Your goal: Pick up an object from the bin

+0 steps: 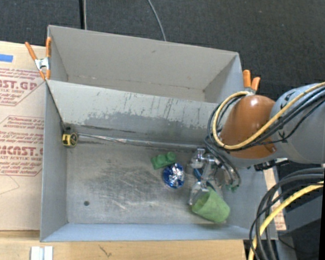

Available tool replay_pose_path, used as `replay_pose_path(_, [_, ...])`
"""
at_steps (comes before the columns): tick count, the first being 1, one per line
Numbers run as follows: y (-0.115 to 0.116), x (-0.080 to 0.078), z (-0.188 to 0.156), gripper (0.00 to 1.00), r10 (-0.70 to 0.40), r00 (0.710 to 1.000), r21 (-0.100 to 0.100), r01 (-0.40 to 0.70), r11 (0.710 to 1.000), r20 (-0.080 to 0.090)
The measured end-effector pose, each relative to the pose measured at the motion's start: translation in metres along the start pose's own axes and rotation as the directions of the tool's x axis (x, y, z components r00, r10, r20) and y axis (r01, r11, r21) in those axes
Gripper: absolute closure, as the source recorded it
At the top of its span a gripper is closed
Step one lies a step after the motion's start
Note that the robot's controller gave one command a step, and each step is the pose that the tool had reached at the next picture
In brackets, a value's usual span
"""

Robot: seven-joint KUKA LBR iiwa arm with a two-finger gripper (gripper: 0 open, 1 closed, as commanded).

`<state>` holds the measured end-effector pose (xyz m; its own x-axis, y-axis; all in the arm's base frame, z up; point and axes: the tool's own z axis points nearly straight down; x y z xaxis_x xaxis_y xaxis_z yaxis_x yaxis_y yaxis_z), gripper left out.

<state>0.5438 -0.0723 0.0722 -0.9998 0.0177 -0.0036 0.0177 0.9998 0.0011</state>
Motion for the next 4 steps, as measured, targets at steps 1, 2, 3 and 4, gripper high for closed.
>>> replay_pose_path(1, [0.019,0.018,-0.001,0.00,0.321,0.947,0.001,-0.321,0.947,0.013])
replay_pose_path(2, [0.022,0.020,-0.002,1.00,0.318,0.948,0.001,-0.318,0.948,-0.002])
replay_pose_path(3, [0.018,0.005,-0.130,1.00,0.301,0.954,-0.001,-0.301,0.954,0.006])
replay_pose_path(4, [0.018,0.007,-0.125,0.00,0.301,0.953,0.001,-0.301,0.954,-0.003])
